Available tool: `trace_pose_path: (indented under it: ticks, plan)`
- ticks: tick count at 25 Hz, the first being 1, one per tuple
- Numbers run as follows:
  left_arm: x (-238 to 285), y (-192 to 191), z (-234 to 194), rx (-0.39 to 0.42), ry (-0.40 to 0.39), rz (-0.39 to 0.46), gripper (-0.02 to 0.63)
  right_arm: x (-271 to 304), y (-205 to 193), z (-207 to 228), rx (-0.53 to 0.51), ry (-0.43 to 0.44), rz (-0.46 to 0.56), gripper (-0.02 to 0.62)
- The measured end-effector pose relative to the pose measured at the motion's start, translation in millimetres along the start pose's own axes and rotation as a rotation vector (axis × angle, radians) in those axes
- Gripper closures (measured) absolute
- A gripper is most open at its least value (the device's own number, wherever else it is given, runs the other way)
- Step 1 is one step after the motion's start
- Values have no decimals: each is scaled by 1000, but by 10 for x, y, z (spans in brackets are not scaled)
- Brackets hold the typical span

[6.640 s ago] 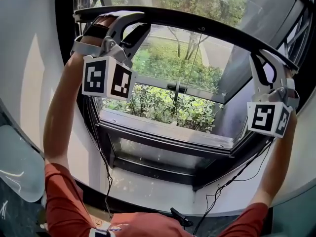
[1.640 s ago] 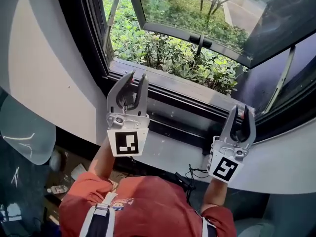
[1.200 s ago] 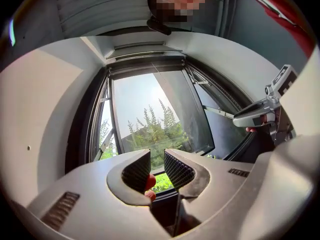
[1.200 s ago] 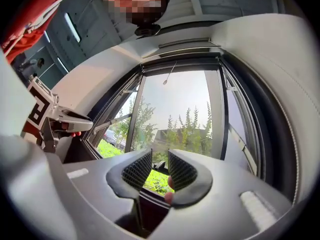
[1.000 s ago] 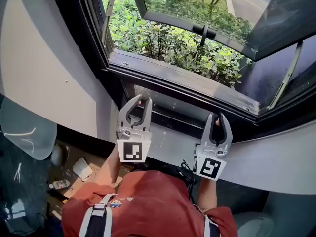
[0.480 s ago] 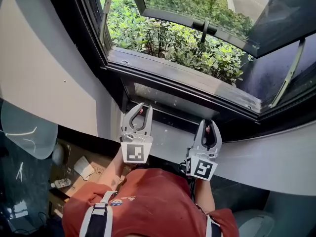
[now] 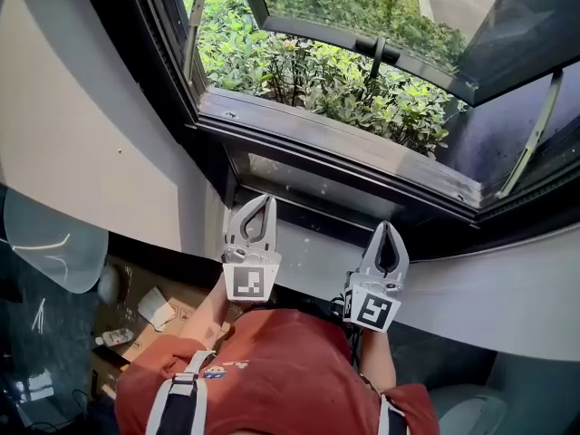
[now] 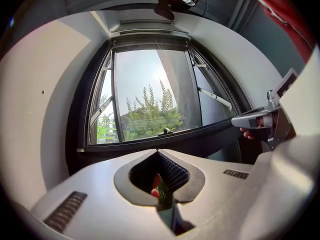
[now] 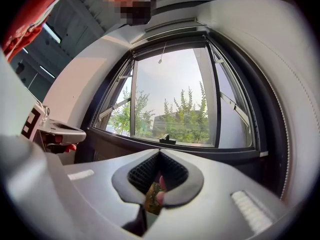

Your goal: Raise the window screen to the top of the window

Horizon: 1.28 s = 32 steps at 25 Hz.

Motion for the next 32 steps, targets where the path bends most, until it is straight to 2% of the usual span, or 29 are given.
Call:
trace_pose_path:
  ticks: [5, 21, 24, 32]
  plan:
    - [16, 15, 21, -8, -24, 0, 600, 14, 30, -8, -7, 2, 14, 586]
    - [-17, 44, 43, -17, -18, 42, 600, 20, 69, -2, -49, 1, 11, 586]
    - [-32, 62, 53, 9, -29, 50, 600, -8, 90, 16, -59, -2, 2, 586]
    - [-9, 128, 58, -38, -38, 48, 600, 16, 196, 50, -74, -3, 21, 586]
Point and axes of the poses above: the fingertips, and each gripper's own axes: x forward along the fingers, z to its right, y out of its top, the point moved 10 cm from there along -x, backward along the fingers, and after that the axes turned 3 degrees about -x, right-handed, at the moved point
